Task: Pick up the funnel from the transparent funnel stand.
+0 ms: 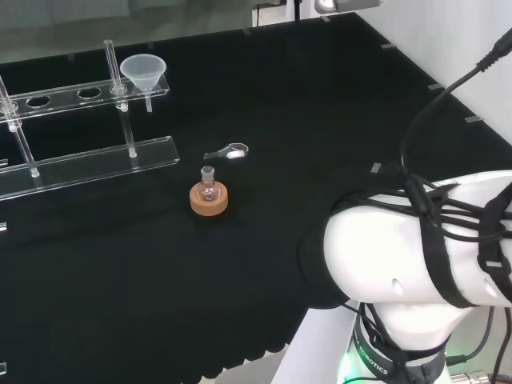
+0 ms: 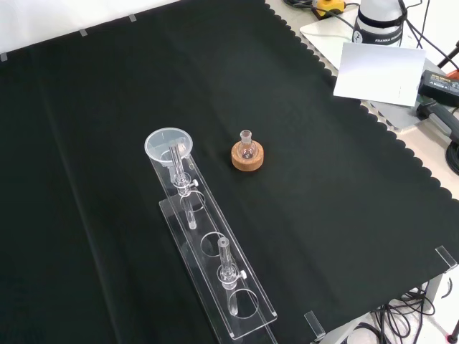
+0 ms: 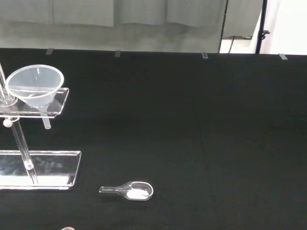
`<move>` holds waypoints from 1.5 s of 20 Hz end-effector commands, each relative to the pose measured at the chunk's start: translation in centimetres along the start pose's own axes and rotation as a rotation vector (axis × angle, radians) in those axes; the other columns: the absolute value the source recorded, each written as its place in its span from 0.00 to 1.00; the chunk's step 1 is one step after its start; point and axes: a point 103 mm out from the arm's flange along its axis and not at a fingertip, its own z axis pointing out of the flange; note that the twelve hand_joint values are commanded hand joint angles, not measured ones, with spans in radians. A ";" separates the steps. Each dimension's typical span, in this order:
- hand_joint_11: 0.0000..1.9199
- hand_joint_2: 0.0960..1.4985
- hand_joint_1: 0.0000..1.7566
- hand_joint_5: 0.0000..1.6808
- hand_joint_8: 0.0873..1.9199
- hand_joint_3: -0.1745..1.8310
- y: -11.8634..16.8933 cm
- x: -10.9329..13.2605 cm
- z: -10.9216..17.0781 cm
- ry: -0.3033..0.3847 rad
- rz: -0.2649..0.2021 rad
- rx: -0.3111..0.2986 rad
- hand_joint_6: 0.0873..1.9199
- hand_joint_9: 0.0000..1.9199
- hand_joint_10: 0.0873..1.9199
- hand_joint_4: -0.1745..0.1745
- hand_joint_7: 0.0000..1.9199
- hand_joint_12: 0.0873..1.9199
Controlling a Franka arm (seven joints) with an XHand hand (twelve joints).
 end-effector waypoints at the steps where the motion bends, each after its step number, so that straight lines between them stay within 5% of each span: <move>1: 0.03 0.75 0.00 0.07 0.06 0.28 0.6 -0.6 0.6 0.011 0.016 0.012 0.00 0.07 0.29 0.60 0.00 0.70; 18: 0.02 0.74 0.00 0.08 0.07 0.27 5.9 2.9 2.9 -0.056 0.044 0.066 0.00 0.07 0.29 0.58 0.00 0.70; 30: 0.02 0.67 0.11 0.10 0.13 0.24 13.6 6.5 6.8 -0.082 -0.050 0.151 0.00 0.10 0.32 0.54 0.03 0.72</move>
